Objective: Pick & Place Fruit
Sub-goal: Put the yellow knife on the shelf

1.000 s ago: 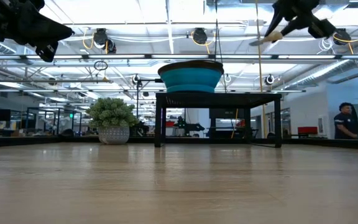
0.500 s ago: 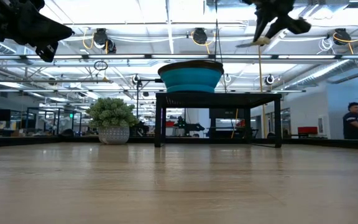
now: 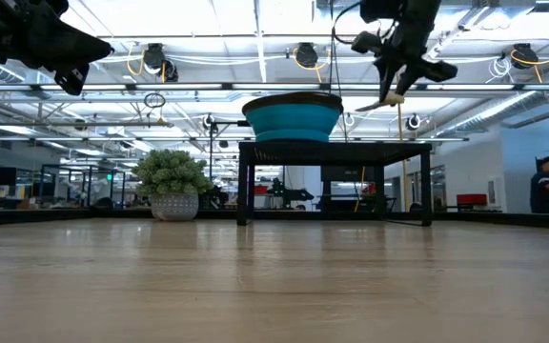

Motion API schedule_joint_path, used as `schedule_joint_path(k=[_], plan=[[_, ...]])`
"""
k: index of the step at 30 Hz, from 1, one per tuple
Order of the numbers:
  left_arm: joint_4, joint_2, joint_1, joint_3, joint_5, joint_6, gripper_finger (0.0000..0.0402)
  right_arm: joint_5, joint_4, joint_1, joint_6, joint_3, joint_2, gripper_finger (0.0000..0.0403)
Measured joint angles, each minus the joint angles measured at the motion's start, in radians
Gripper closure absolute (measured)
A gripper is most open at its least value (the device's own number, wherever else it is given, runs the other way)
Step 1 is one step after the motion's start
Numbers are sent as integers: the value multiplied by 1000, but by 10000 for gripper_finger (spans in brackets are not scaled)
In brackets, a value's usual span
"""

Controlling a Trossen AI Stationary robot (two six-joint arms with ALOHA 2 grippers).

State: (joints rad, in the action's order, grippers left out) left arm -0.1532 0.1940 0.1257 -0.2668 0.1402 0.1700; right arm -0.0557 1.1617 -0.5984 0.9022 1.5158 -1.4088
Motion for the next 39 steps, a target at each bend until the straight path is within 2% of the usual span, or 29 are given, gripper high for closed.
schedule_joint_path(k=[13, 39], plan=[[0, 0, 0, 0, 0, -9, 382, 2, -40, -30, -49, 0, -126, 333], [0, 0, 0, 0, 0, -18, 382, 33, -59, -29, -60, 0, -204, 332]])
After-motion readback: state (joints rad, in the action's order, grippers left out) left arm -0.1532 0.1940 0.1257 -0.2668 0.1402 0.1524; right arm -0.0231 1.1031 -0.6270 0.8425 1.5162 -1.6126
